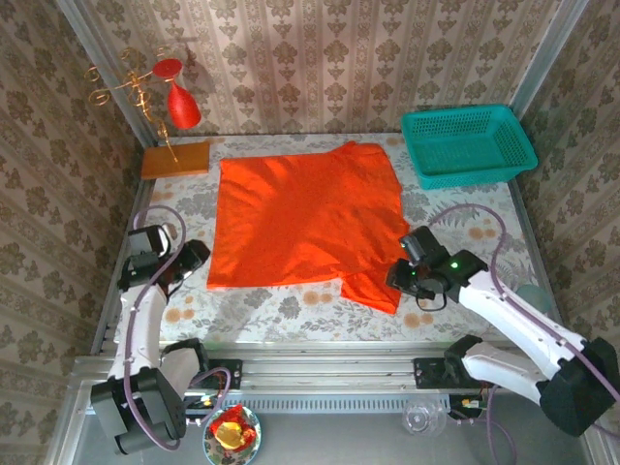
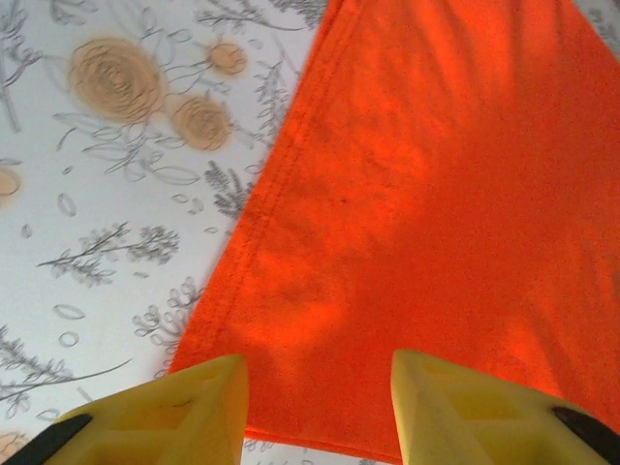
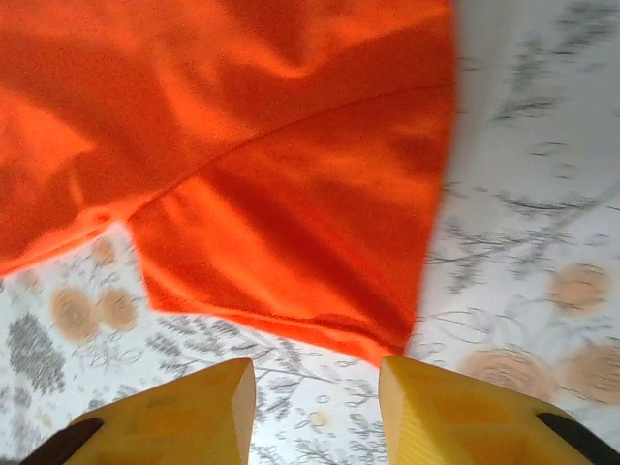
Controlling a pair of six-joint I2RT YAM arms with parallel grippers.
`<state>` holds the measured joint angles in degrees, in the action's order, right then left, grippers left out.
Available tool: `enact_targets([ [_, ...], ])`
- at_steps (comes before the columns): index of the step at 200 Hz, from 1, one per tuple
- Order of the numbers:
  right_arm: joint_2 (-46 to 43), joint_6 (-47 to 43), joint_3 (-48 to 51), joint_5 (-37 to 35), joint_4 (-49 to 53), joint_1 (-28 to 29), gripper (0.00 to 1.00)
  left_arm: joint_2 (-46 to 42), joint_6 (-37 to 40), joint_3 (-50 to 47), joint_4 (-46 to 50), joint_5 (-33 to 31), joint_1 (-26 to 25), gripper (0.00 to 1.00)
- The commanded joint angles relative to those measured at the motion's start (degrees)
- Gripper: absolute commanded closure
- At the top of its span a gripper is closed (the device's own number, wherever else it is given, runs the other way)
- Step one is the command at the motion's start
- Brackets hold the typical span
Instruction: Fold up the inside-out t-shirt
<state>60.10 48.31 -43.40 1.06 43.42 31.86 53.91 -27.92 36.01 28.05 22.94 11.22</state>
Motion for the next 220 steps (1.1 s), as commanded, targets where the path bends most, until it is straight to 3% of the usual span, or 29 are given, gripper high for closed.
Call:
enact_targets([
  [1, 5.95, -2.79, -3.14, 3.29, -4.82, 4.93, 0.57, 2.89, 2.43, 1.96, 0.68, 3.32, -2.70, 0.56],
  [29, 15.08, -5.97, -6.54, 6.04, -10.44, 10.96, 0.51, 8.27, 2.12, 2.11, -2.20, 3.16, -8.55, 0.56],
  [51, 22.26, -7.39, -8.57, 7.72, -14.29, 12.27, 0.45, 12.93, 0.44, 2.22, -5.73, 4.29, -11.91, 0.56],
  [76, 28.75, -8.70, -9.33, 10.34, -16.74, 12.28, 0.35, 17.70, -1.08, 3.03, -7.18, 4.57, -13.49, 0.56],
  [111, 34.01, -9.12, -8.63, 8.57, -13.05, 12.32, 0.26, 21.76, -0.82, 4.65, -5.93, 3.02, -13.68, 0.57],
  [180, 31.11, -8.06, -4.98, 17.04, -5.17, 17.93, 0.22, 23.35, -1.26, 3.54, -3.28, -1.05, -13.99, 0.56],
  [220, 23.94, -9.02, -10.51, 11.58, -1.41, 12.54, 0.20, 25.98, -0.91, 5.48, -2.75, -1.32, -16.63, 0.57],
])
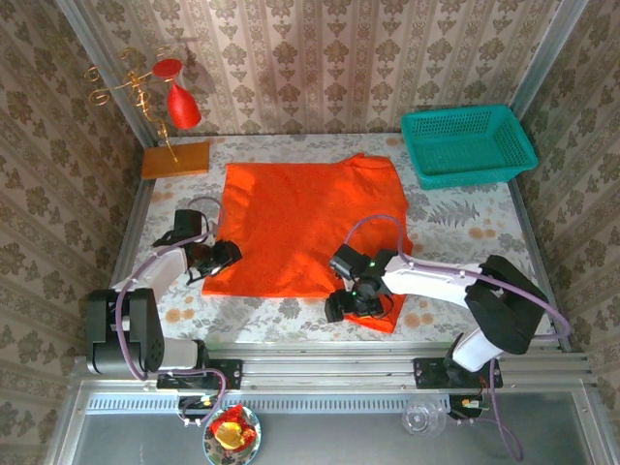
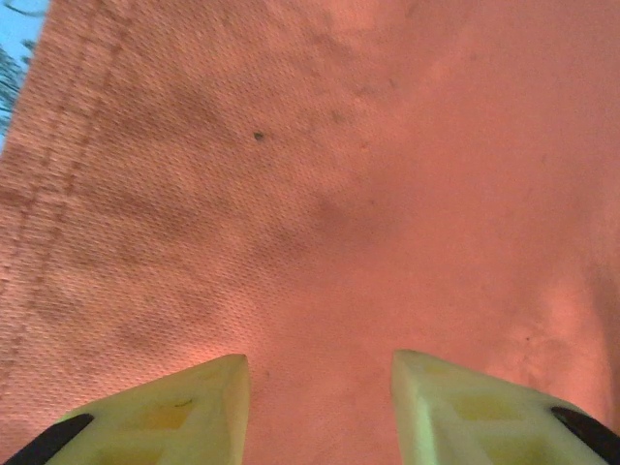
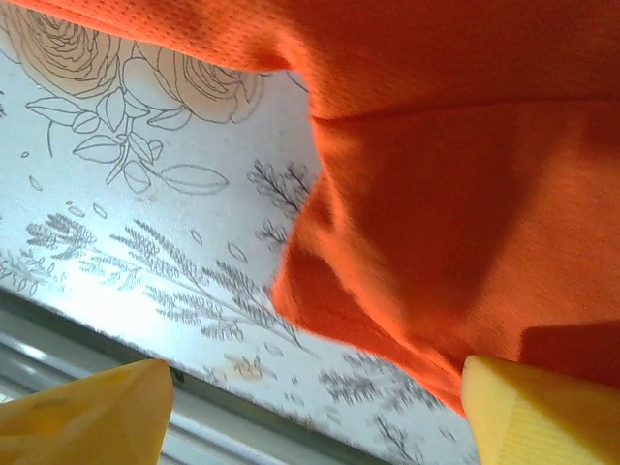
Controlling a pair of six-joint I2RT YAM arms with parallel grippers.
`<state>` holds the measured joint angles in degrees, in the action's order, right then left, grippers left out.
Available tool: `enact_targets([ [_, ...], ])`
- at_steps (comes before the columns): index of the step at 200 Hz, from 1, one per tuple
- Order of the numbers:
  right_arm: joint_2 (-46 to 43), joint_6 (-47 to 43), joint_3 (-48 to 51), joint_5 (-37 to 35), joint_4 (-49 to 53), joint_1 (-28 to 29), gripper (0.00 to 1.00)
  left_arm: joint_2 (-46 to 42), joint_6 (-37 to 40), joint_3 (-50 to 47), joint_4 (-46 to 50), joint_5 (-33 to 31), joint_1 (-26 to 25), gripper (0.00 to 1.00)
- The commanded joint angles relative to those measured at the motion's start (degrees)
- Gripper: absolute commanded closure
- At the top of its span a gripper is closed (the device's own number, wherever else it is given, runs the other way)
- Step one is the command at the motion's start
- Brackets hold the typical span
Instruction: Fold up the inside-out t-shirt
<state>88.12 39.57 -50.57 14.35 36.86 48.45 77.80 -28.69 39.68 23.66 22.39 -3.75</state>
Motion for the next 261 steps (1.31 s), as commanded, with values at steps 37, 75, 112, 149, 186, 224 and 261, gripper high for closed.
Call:
enact_targets([
  [37, -5.20, -0.02, 0.13, -1.95, -0.07, -15.21, 0.20, 5.83, -0.89, 2.79, 1.43, -2.47, -2.91, 0.58],
  [75, -1.06, -0.80, 4.10, 0.54, -5.83, -22.29, 0.20, 4.71, -3.20, -0.91, 2.29, -8.82, -1.73, 0.59],
  [112, 0.06, -0.99, 5.83, -7.34, -1.72, -25.52, 0.21, -3.23, -6.52, -9.93, 1.62, -8.33, 2.52, 0.59],
  [149, -4.04, -1.69, 4.55, -10.29, 3.15, -25.52, 0.24, -12.23, -7.59, -12.93, 3.31, -5.94, 3.40, 0.58],
  [186, -10.80, -2.39, 2.76, -4.41, 5.68, -21.90, 0.31, -16.18, -7.38, -9.53, 4.87, -4.64, 3.40, 0.57],
  [224, -11.47, -0.20, 3.27, 1.56, 9.15, -13.78, 0.36, -13.54, -5.10, -5.67, 4.11, -2.19, 3.35, 0.57],
  [261, -6.69, 4.25, 9.43, 9.51, 0.40, -9.16, 0.36, -8.10, -2.68, -1.95, 1.30, 0.37, 3.42, 0.58],
])
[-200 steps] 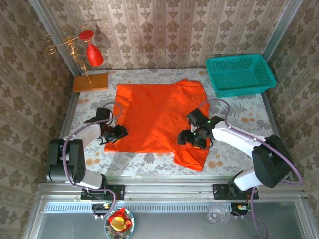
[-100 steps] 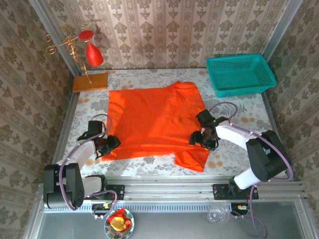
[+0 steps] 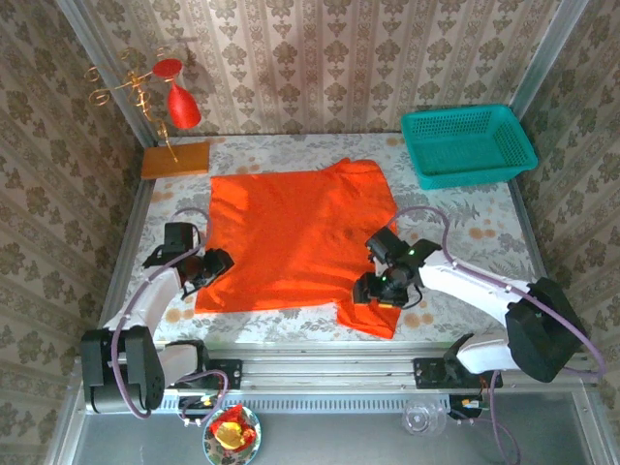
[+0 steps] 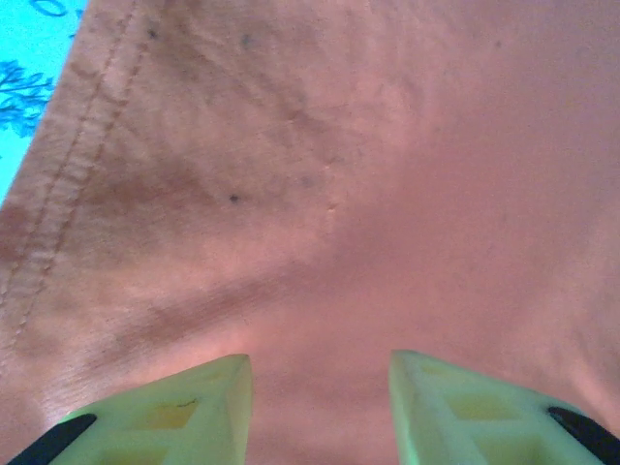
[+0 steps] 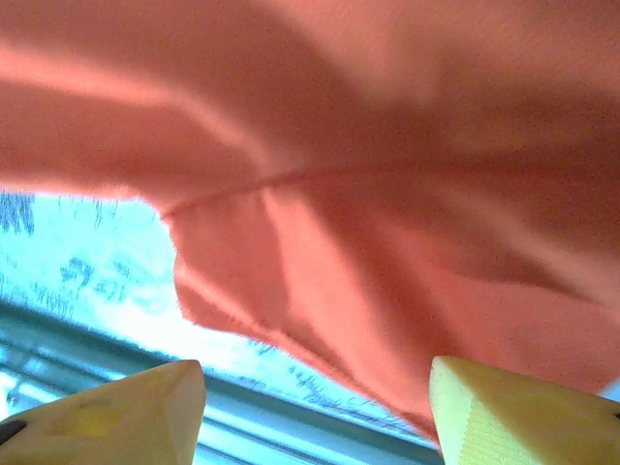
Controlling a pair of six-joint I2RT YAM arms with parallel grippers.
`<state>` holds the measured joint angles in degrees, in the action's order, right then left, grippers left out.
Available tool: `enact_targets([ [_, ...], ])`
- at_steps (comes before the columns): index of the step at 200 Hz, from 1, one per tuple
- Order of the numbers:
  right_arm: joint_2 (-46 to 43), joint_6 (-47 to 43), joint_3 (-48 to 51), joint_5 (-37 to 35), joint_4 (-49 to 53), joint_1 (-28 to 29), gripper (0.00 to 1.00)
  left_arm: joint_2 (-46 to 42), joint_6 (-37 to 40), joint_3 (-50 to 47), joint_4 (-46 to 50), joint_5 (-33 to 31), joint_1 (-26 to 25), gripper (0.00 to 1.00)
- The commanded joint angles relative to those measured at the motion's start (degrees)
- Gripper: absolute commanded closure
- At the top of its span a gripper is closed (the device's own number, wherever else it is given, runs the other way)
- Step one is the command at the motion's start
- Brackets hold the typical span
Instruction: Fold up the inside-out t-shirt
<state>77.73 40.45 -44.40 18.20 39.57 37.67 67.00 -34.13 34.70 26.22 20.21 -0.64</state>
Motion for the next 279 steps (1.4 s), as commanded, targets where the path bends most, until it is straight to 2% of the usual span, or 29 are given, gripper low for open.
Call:
enact_targets([
  [1, 3.85, 3.44, 3.40, 5.60, -2.35, 1.61, 0.36, 2.87, 2.80, 3.15, -1.35, 2.56, 0.31, 0.58],
  [33, 7.33, 2.78, 2.85, 2.02, -1.85, 1.50, 0.33, 7.95, 5.57, 8.40, -3.39, 2.06, 0.64, 0.59],
  [66, 4.49, 0.47, -2.74, 0.27, 0.88, -0.39, 0.33, 14.58, 9.44, 16.81, -2.45, 0.46, 1.09, 0.60],
  [97, 3.34, -4.81, -9.58, -1.19, 2.41, -7.12, 0.33, 22.86, 12.56, 27.18, -0.67, -2.80, 1.18, 0.63],
  [129, 8.60, -11.95, -19.72, -6.01, 2.60, -15.97, 0.33, 33.17, 14.35, 38.86, 1.80, -5.22, 1.36, 0.66],
  [165, 20.95, -17.68, -35.15, -9.50, 1.06, -23.00, 0.36, 44.09, 13.35, 51.21, 3.12, -2.73, 1.46, 0.69],
  [194, 33.65, -21.48, -50.78, -9.35, 2.22, -25.71, 0.38, 52.09, 12.59, 59.58, 4.02, -1.13, 1.48, 0.73],
  [250, 60.54, -26.04, -87.92, -7.06, 11.53, -28.72, 0.41, 66.50, 12.30, 74.77, 15.51, -9.90, 2.02, 0.80],
  [279, 73.42, -28.35, -106.70, -6.92, 15.66, -29.19, 0.43, 71.75, 12.46, 80.85, 19.39, -10.06, 1.90, 0.80],
])
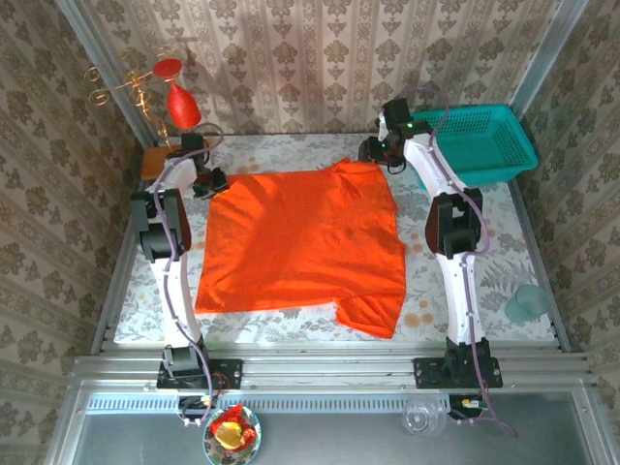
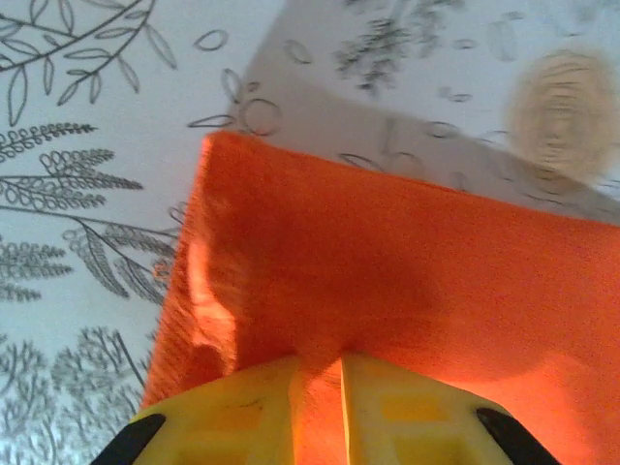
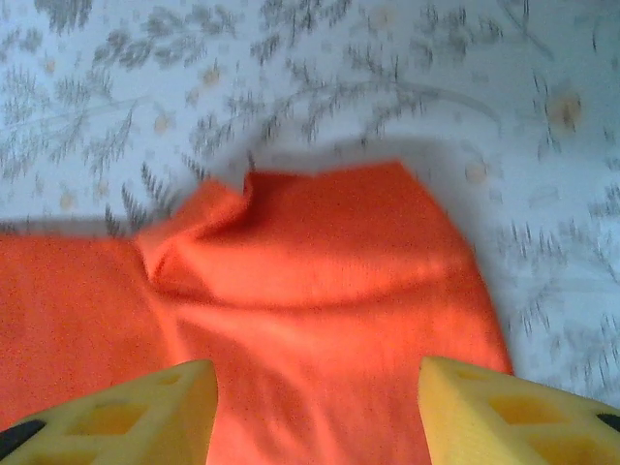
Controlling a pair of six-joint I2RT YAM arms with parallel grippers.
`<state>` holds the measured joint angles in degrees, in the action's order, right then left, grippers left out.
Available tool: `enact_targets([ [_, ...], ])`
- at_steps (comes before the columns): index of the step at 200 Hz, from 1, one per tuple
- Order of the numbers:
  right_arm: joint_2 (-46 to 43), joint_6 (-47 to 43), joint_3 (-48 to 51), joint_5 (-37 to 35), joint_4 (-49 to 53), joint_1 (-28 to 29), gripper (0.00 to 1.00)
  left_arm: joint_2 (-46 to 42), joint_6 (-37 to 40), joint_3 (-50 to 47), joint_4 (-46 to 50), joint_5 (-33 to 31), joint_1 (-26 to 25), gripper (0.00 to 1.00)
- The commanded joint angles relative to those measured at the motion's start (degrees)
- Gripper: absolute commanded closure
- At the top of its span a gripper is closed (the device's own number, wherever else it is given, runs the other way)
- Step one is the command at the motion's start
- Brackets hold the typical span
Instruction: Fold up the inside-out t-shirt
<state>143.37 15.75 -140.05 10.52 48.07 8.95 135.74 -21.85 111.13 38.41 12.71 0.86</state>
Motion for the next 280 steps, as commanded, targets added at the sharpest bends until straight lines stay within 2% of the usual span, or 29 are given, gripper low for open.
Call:
enact_targets([
  [1, 8.10, -3.68, -11.57, 0.74, 7.23, -0.49, 0.43, 3.11, 0.20, 4.52, 7.29, -2.54, 0.38, 0.80],
  [16, 11.57, -4.02, -15.21, 0.38, 6.28, -0.82, 0.44, 3.57, -0.03, 5.24, 6.87, -2.19, 0.31, 0.80],
  [44, 12.96, -4.43, -13.23, -0.26, 1.88, -1.24, 0.45, 0.74, -0.79, 2.73, 2.74, 0.43, -0.37, 0.76],
  [61, 13.16, -3.87, -12.93, 2.24, -0.14, -1.57, 0.48, -1.90, -0.97, 1.31, 1.37, 1.28, -1.00, 0.74],
  [85, 12.87, -3.65, -12.94, 2.39, -1.22, -1.57, 0.67, -5.41, -1.74, -0.78, 0.44, 3.14, -1.90, 0.74],
  [102, 11.75, -3.14, -12.88, 3.11, -1.19, -1.48, 0.87, -8.04, -2.10, -2.83, 0.04, 4.39, -2.40, 0.74],
  [132, 7.28, -3.34, -11.17, 3.52, -1.07, -0.60, 1.00, -13.47, -3.05, -8.93, -2.18, 6.30, -2.94, 0.74],
  [149, 4.83, -4.08, -8.84, 2.30, -2.17, 0.04, 0.99, -16.83, -3.49, -13.15, -3.66, 6.84, -3.06, 0.74],
  [166, 4.62, -6.33, -7.65, 1.49, -3.10, 0.36, 0.77, -19.61, -3.72, -16.98, -4.80, 7.79, -3.06, 0.74],
  [192, 7.44, -8.59, -8.24, 0.54, -3.10, 0.11, 0.60, -23.26, -3.65, -22.10, -6.02, 10.16, -3.23, 0.73],
  [211, 9.94, -8.14, -10.67, -4.48, -0.39, -0.05, 0.46, -25.63, -3.41, -25.43, -6.20, 10.32, -3.58, 0.71],
  [249, 11.69, -0.74, -10.13, -7.94, 1.40, -0.43, 0.45, -29.55, -4.13, -31.49, -7.80, 10.06, -4.03, 0.71],
  [280, 13.28, 2.05, -10.33, -6.97, 1.91, -0.70, 0.43, -31.04, -4.18, -33.73, -7.65, 9.81, -4.55, 0.71],
])
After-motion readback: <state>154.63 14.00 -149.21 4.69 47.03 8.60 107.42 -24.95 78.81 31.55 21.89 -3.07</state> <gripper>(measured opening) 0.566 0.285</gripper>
